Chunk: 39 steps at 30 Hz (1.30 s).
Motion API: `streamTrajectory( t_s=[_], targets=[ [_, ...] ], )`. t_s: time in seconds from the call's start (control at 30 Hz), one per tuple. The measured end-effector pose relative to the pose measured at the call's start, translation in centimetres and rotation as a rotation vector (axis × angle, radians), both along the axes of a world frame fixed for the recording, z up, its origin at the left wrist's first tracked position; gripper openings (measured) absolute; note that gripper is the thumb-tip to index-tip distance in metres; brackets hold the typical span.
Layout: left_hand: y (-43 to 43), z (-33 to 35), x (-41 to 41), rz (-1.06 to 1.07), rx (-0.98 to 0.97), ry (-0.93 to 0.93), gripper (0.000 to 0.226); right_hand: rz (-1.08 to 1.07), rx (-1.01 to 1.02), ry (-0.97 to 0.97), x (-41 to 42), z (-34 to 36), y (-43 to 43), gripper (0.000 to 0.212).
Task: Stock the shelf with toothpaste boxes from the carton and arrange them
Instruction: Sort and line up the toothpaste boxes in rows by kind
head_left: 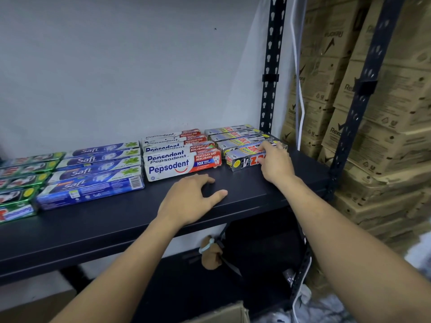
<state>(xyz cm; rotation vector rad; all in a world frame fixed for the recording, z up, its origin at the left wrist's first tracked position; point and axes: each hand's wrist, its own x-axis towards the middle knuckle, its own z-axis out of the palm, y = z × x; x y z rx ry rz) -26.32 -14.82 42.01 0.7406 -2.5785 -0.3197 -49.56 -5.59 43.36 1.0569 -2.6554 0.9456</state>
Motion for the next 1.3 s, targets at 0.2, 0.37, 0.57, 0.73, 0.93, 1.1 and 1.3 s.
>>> streamTrajectory(
  t_s=[0.2,0.37,0.57,0.73,0.93,1.1,1.3],
  targets=[
    [-0.8,0.7,-0.1,-0.012,0.028,0.068,0.04,0.022,-0.006,0.121,0.0,-0.3,0.2,0.037],
    [-3.7,2.8,-0.5,0.101,-0.259,0.17,0.033,0.101,0.085,0.239,-0.7,-0.7,-0.4,0.053],
    [-5.7,2.6,-1.0,0.199,-0.211,0.008,0.048,0.166,0.141,0.222,-0.9,-0.8,-0.6,0.046],
    [-5.8,2.2,-0.9,0.209,-0.194,0.133,0.032,0.165,0.163,0.231,-1.3,-0.9,-0.8,0.046],
    [-6.1,2.3,-0.7,0.197,-0.162,0.199,0.022,0.161,0.179,0.23,-1.3,-0.9,-0.8,0.045],
    [-6.3,2.3,-0.6,0.184,-0.137,0.22,0.023,0.16,0.182,0.229,-1.2,-0.7,-0.8,0.044],
    [-6.3,2.8,-0.6,0.168,-0.162,0.207,0.024,0.155,0.195,0.247,-1.2,-0.8,-0.7,0.045]
  ],
)
